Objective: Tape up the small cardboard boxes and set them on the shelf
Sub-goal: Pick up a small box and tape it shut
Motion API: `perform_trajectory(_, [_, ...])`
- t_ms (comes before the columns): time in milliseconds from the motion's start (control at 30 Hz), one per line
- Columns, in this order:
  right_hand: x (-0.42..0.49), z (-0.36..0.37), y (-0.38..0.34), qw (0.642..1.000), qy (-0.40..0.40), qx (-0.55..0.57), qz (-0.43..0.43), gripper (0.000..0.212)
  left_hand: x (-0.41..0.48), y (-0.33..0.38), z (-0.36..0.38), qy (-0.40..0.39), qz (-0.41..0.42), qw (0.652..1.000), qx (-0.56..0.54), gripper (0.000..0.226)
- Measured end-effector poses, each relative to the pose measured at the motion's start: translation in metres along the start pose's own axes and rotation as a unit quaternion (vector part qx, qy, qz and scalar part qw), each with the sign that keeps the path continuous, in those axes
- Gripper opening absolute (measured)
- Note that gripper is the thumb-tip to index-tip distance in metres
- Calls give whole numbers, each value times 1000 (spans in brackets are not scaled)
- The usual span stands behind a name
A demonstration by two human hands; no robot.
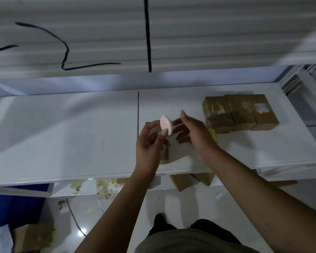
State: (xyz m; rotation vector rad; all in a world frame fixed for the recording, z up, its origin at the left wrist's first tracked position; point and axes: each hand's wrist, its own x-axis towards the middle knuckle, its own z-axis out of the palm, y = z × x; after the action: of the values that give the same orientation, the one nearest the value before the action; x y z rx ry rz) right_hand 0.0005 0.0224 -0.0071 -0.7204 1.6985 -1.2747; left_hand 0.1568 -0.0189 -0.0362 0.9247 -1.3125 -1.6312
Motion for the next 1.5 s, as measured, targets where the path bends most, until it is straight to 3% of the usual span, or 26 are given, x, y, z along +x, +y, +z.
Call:
perform_trajectory(67, [-9, 9, -5, 984, -89, 109, 111, 47, -5, -1, -2, -36, 11, 999, -4, 27])
perform_trajectory(167, [-22, 19, 5, 973, -116, 169, 102, 33, -12, -10, -9, -39, 10, 998, 54, 33])
perform_trajectory(233, [-26, 25, 19, 977, -94, 178, 74, 32, -17, -21, -13, 4, 11, 988, 154, 37])
perform_trajectory(367, [-22, 18, 47, 997, 52, 41, 32, 6, -16, -31, -27, 119, 49, 944, 305, 39])
perform_trajectory(467, [-17, 6, 64, 991, 93, 60, 78, 11, 4, -36, -37, 102, 82, 898, 419, 46])
perform_trajectory(567, [-15, 7, 73, 992, 74, 26, 95, 16, 31, -42, -36, 43, 17, 865, 500, 62])
perform_trajectory(733, [-2, 16, 77, 977, 112, -168, 69, 23, 43, -63, -32, 6, -37, 841, 540, 62])
perform_trajectory(900, [18, 32, 71, 966, 144, -212, 30, 24, 44, -70, -30, 20, -25, 837, 547, 57])
perform_trajectory(1200, [-11, 38, 95, 911, 58, -409, -13, 13, 44, -71, -29, 16, -27, 833, 552, 56])
perform_trajectory(1500, [-28, 2, 109, 954, 53, -294, 23, 16, 43, -63, -39, 22, -38, 840, 541, 57])
